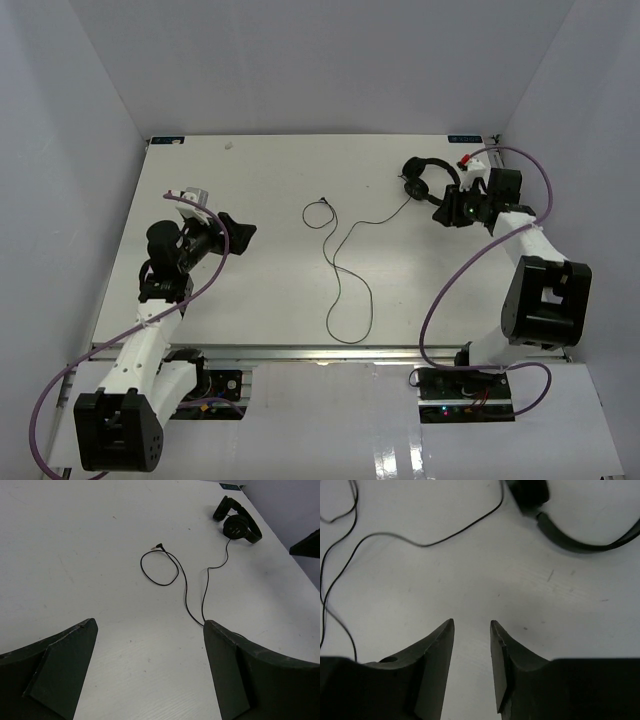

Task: Wrap the headphones

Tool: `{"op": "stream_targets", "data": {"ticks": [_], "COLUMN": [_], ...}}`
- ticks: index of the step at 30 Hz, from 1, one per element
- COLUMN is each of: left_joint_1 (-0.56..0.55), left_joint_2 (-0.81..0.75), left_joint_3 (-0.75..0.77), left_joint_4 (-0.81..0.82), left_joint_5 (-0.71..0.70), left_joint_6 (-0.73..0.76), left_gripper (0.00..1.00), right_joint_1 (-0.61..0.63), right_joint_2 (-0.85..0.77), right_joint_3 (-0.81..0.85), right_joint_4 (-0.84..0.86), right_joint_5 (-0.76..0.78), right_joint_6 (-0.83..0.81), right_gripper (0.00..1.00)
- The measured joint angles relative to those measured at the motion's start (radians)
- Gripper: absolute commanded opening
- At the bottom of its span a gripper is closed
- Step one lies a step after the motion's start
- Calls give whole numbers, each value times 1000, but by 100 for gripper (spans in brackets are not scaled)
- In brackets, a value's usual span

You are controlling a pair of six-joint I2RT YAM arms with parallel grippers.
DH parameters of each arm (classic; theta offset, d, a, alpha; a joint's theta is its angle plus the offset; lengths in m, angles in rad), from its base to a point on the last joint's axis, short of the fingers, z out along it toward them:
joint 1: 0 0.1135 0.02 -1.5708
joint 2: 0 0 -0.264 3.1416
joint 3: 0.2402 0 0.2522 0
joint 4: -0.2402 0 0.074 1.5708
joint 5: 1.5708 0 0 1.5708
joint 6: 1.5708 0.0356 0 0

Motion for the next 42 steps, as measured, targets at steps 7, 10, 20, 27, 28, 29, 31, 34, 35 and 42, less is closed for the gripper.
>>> {"op": "stream_targets", "data": {"ticks": [7, 10, 20, 27, 28, 29, 31, 34, 35, 42], "left_joint_1": [0, 0, 0, 0, 0, 0, 0, 0, 0, 0], "left_joint_2": [1, 2, 22, 27, 27, 27, 28, 31, 31, 36], "left_joint_3": [0, 0, 0, 0, 0, 0, 0, 0, 0, 0], "left_joint_4": [-1, -1, -2, -4, -4, -4, -4, -4, -4, -4], "left_joint_5": [10, 11, 12, 15, 15, 15, 16, 17, 18, 24], "left_joint_6": [0, 1, 9, 12, 13, 13, 15, 18, 19, 19], "left_gripper": [98, 98, 98, 98, 98, 98, 98, 98, 98, 98], "right_joint_1": [0, 0, -7, -14, -16, -17, -19, -21, -21, -21], "right_joint_2": [277, 350, 631, 742, 754, 766, 790, 815, 818, 844], "right_joint_3": [316, 382, 637, 769, 774, 779, 788, 801, 809, 860], "right_joint_4": [16, 33, 38, 34, 34, 33, 32, 22, 17, -41], "right_joint_5": [282, 375, 467, 468, 468, 468, 467, 463, 459, 439], "right_joint_6": [338, 422, 366, 298, 291, 285, 276, 262, 257, 234], "right_gripper": [74, 76, 74, 62, 61, 60, 58, 51, 49, 32]}}
